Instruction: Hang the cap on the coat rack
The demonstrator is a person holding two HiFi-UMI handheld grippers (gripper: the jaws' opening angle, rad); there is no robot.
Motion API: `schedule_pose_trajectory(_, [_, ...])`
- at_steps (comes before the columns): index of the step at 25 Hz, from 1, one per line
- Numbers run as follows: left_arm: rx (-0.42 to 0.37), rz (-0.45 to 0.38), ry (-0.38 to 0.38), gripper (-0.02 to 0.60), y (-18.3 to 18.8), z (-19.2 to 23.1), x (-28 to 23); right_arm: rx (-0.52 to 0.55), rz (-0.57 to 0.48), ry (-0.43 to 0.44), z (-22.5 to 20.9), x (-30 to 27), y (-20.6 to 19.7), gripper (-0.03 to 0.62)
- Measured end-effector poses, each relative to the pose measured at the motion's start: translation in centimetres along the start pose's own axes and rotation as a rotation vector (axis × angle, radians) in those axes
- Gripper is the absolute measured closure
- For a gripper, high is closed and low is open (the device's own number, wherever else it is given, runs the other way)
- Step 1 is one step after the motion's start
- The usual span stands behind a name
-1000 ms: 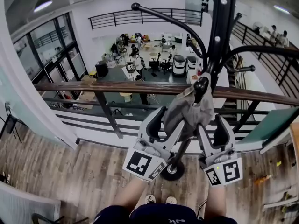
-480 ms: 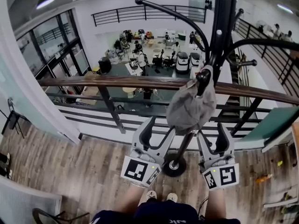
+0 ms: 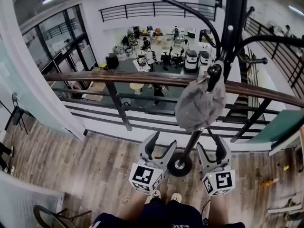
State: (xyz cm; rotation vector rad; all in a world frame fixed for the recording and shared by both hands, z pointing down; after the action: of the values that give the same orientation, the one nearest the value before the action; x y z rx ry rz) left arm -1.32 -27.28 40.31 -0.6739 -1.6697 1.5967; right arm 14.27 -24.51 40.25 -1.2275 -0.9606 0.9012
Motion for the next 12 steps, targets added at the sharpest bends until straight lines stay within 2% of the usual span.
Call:
schedule_pose_trajectory(7, [0.009,0.067,0.018,0.327,-3.2,-0.3,2.1,-0.032,0.111,-0.012,1.3,1.3,-4.7,0.303])
schedule_pose_trajectory(12, [0.022,0.152,0.032,0.327,-6.4,-0.3,2.7,-0.022,0.179,-0.017,1.8,1.6,-7.0,0.303])
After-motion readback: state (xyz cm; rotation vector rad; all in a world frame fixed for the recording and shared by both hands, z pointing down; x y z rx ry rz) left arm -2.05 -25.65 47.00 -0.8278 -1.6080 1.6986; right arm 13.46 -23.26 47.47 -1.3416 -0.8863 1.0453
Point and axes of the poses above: the fingertips, and each gripper's own axes: x backward along the fingers, z to its left, y out of its top, the point moved 2 cm from there along x, backward along the fingers, and after that the axes turned 3 degrees about -z, right-handed, at the moved point
